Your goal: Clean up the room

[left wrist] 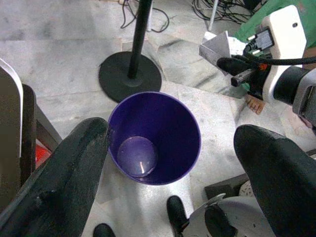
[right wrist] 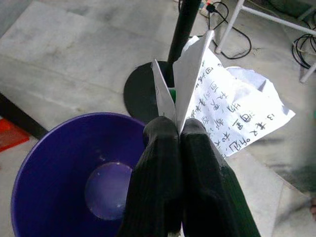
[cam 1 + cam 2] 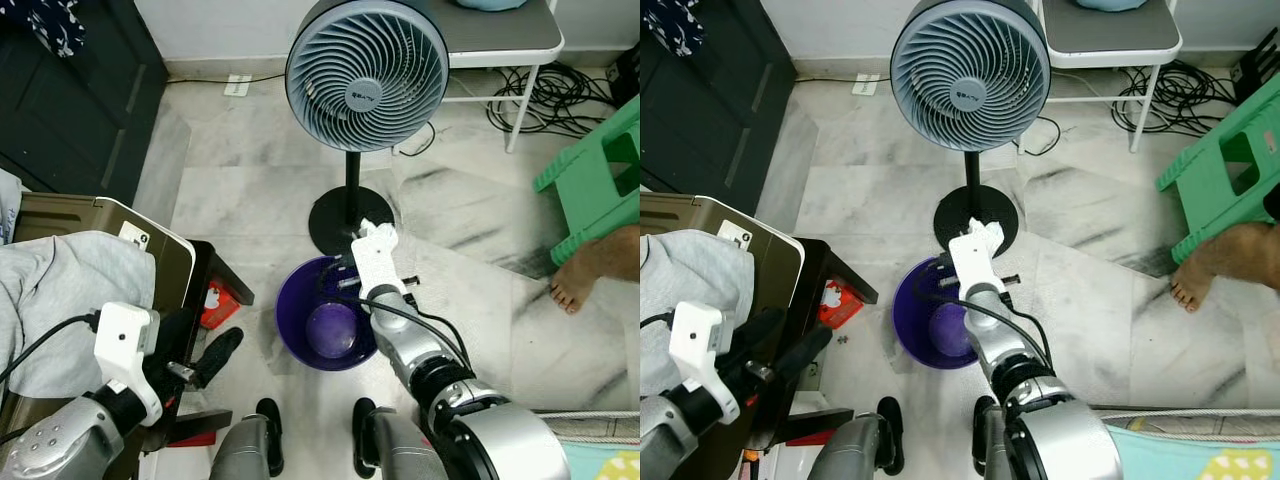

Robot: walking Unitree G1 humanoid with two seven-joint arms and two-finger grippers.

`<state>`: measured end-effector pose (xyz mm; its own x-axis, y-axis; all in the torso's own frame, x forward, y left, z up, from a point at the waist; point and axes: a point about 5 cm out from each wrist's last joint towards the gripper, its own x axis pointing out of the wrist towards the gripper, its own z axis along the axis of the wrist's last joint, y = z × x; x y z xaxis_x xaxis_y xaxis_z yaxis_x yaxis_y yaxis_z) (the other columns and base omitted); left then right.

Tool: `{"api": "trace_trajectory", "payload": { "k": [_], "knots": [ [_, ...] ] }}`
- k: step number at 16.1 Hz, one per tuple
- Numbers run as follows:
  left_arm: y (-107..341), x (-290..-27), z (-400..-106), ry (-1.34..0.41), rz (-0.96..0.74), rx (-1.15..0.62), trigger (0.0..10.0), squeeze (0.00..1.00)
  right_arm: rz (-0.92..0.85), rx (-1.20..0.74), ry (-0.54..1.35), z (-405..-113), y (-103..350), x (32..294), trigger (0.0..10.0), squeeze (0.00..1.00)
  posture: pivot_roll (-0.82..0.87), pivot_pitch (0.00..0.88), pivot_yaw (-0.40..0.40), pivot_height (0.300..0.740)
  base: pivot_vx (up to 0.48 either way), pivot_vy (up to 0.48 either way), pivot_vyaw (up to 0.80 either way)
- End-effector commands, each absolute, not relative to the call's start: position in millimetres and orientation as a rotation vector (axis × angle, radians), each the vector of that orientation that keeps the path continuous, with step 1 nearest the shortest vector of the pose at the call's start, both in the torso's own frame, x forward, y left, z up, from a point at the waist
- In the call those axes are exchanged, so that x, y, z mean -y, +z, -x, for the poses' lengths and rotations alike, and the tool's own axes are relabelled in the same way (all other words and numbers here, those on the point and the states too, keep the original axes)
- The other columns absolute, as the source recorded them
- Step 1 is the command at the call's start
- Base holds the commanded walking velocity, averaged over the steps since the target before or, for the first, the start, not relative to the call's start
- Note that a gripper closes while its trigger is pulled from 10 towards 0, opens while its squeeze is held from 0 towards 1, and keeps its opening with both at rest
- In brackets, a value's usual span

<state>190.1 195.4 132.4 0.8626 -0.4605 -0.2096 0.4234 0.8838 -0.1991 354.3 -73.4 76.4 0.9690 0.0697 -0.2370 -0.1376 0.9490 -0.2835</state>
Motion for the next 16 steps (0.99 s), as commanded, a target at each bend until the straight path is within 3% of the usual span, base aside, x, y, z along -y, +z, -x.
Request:
{"api": "trace_trajectory", "payload": {
  "k": [1,6,7,8,9,10,11,12,16],
  "knots": [
    [126,-197,-187,-0.448,0.144,-0.286,10.0,0.0,0.303,-0.253,0.12,-349,68,70,10.0,1.0,0.12,0.326,0.048,0.74,0.0,0.0,0.0],
    [124,-200,-184,-0.435,0.134,-0.29,10.0,0.0,0.306,-0.245,0.124,-348,68,68,10.0,1.0,0.13,0.327,0.048,0.74,0.0,0.0,0.0],
    [125,-201,-184,-0.43,0.127,-0.288,10.0,0.0,0.305,-0.243,0.132,-347,68,66,10.0,0.0,0.13,0.329,0.05,0.74,0.0,0.0,0.0],
    [124,-202,-184,-0.428,0.125,-0.288,10.0,0.0,0.304,-0.239,0.131,-348,69,65,9.6,0.0,0.14,0.328,0.05,0.74,0.0,0.0,0.0],
    [125,-202,-184,-0.427,0.124,-0.287,10.0,0.0,0.306,-0.215,0.124,-351,75,64,3.3,0.0,0.14,0.328,0.05,0.74,0.0,0.0,0.0],
    [126,-202,-186,-0.427,0.125,-0.281,10.0,0.0,0.305,-0.178,0.113,-356,84,64,2.2,0.0,0.13,0.323,0.051,0.74,0.0,0.0,0.0],
    [126,-201,-186,-0.427,0.126,-0.279,10.0,0.0,0.304,-0.167,0.114,-357,87,63,2.2,0.0,0.13,0.319,0.052,0.74,0.0,0.0,0.0],
    [126,-199,-190,-0.428,0.13,-0.267,10.0,0.0,0.3,-0.133,0.113,-360,94,64,10.0,0.0,0.12,0.31,0.049,0.74,0.0,0.0,0.0],
    [127,-187,-200,-0.443,0.155,-0.231,10.0,0.0,0.298,-0.059,0.12,-362,104,69,10.0,0.0,0.09,0.287,0.043,0.74,0.0,0.0,0.0]
  ]
}}
